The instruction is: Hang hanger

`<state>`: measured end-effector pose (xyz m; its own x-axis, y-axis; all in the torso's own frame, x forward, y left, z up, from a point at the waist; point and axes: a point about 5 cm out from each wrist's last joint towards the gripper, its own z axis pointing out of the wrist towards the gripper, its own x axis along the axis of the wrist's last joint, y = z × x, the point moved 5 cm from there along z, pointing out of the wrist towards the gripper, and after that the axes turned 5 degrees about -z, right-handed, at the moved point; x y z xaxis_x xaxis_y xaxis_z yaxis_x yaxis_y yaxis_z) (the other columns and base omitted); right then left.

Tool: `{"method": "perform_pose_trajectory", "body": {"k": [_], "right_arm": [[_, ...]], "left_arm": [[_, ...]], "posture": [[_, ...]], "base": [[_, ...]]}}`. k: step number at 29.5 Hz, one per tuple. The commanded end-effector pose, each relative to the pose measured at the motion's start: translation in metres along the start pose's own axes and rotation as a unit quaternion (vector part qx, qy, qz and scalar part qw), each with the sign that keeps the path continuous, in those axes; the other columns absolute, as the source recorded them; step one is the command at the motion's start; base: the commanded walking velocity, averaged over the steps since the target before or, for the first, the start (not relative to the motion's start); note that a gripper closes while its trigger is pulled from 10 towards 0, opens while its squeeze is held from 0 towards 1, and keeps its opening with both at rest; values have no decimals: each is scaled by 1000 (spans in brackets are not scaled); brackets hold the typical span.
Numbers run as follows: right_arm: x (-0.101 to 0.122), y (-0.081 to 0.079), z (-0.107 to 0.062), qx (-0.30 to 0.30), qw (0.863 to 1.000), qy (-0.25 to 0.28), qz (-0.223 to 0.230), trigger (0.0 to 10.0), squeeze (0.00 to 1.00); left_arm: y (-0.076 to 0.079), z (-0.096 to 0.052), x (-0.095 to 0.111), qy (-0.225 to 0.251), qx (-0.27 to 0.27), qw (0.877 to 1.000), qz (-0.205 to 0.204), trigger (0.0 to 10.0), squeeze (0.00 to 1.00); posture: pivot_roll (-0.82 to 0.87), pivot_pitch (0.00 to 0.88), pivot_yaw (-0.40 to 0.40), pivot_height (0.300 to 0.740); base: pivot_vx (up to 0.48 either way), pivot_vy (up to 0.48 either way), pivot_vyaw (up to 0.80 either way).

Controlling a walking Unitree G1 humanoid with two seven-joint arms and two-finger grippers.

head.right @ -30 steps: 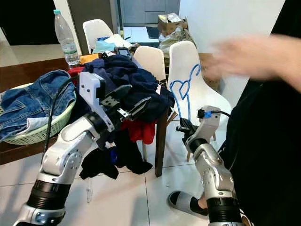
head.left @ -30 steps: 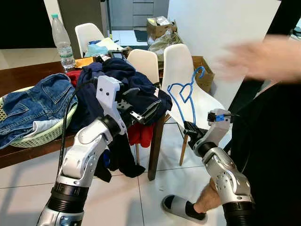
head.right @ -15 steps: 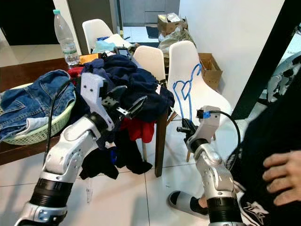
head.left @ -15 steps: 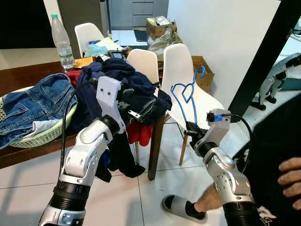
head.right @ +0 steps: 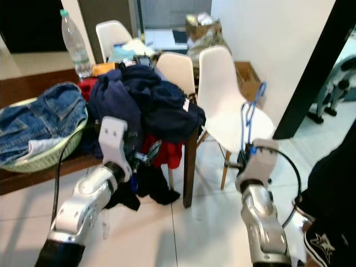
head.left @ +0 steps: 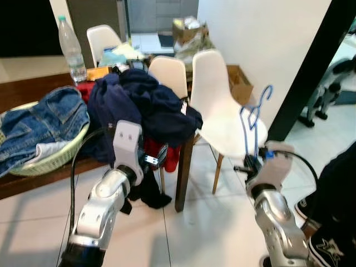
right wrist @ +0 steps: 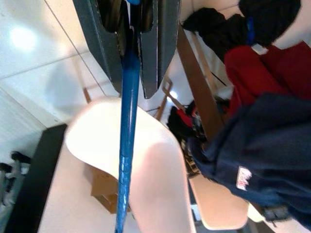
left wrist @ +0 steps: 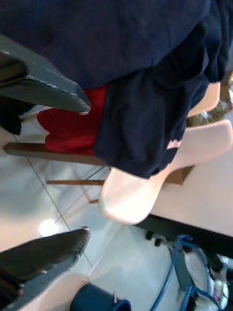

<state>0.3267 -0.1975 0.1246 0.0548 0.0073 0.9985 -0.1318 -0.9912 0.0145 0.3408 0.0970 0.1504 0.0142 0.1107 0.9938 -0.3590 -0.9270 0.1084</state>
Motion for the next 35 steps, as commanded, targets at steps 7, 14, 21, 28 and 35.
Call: {"method": "perform_pose_trajectory", "body": {"k": [7, 14, 21, 28, 35], "right_arm": [[-18, -11, -49, 23, 996, -26, -84, 10000, 0], [-34, -2, -75, 15, 992, -57, -109, 10000, 0], [-55, 20, -104, -23, 989, -103, -100, 10000, 0], [-82, 61, -111, -89, 985, -136, -53, 10000, 0], [-130, 78, -116, -94, 976, -184, -65, 10000, 0]], "left_arm": [[1, -34, -21, -24, 15, 999, 39, 10000, 0], [-8, -60, -31, -35, 39, 993, 108, 10000, 0], [-21, -84, -50, -66, 56, 990, 110, 10000, 0], [-57, -103, -80, -110, 111, 987, 38, 10000, 0], [-88, -123, -133, -178, 176, 968, -3, 10000, 0]], "posture": [[46, 75, -3, 740], [34, 83, -1, 740], [31, 100, 11, 740], [41, 109, 11, 740], [43, 89, 16, 740]], "base": [[0, 0, 0], [0, 0, 0], [0, 0, 0], [0, 0, 0], [0, 0, 0]]}}
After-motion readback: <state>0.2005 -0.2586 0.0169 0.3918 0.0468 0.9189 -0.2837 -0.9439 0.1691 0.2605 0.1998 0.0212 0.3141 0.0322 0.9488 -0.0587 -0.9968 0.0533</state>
